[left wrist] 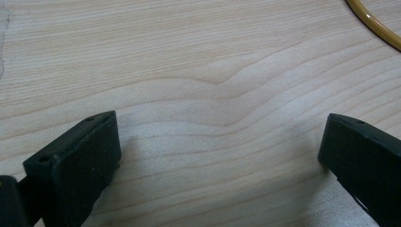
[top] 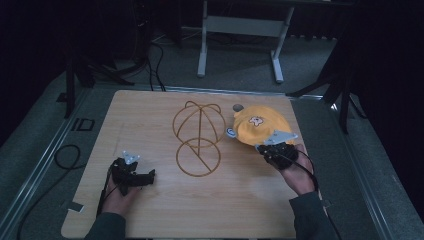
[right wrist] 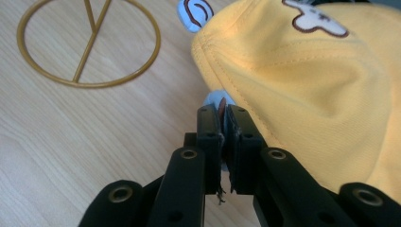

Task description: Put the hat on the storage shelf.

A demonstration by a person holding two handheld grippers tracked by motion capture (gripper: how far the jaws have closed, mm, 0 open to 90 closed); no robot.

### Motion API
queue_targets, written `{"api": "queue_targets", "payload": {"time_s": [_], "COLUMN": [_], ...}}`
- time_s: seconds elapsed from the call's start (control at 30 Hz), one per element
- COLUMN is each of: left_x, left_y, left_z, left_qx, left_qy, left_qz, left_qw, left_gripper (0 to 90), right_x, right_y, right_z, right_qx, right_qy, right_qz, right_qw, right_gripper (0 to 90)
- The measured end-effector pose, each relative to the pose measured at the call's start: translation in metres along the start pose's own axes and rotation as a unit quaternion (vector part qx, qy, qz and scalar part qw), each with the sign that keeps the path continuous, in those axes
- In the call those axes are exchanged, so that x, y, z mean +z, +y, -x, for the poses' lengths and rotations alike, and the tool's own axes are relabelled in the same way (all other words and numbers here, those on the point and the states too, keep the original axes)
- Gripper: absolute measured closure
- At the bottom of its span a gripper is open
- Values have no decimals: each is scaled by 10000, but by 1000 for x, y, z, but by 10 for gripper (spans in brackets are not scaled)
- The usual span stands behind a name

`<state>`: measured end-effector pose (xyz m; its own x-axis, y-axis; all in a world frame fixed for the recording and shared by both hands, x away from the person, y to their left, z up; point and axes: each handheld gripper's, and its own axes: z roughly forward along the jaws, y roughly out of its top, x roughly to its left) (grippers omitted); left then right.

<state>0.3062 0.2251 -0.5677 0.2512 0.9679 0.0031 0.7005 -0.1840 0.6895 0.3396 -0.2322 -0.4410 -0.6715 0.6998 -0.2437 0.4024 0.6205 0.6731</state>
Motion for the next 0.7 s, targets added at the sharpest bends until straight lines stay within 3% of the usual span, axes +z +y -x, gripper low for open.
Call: {"api": "queue_targets", "payload": {"time_s": [0.13,0.23,0.7], "left_x": [0,0,-1], "left_y": [0,0,0], "left_z": [0,0,0], "left_qx": [4,5,33], "left_qy": [-4,-4,-7], "left_qz": [-10,-10,-31], "left_qw": [10000,10000,10000], "left_gripper": [2,2,2], "right_x": [-6,-11,-33], "right_y": [6,10,17], "right_z": [2,4,10], "right_qx": [-15,94,213], "right_qy": [-31,145,-11], "right_qz": [75,234,446], "right_qw": [10000,9996,9988], "right_gripper": [852,852,849]}}
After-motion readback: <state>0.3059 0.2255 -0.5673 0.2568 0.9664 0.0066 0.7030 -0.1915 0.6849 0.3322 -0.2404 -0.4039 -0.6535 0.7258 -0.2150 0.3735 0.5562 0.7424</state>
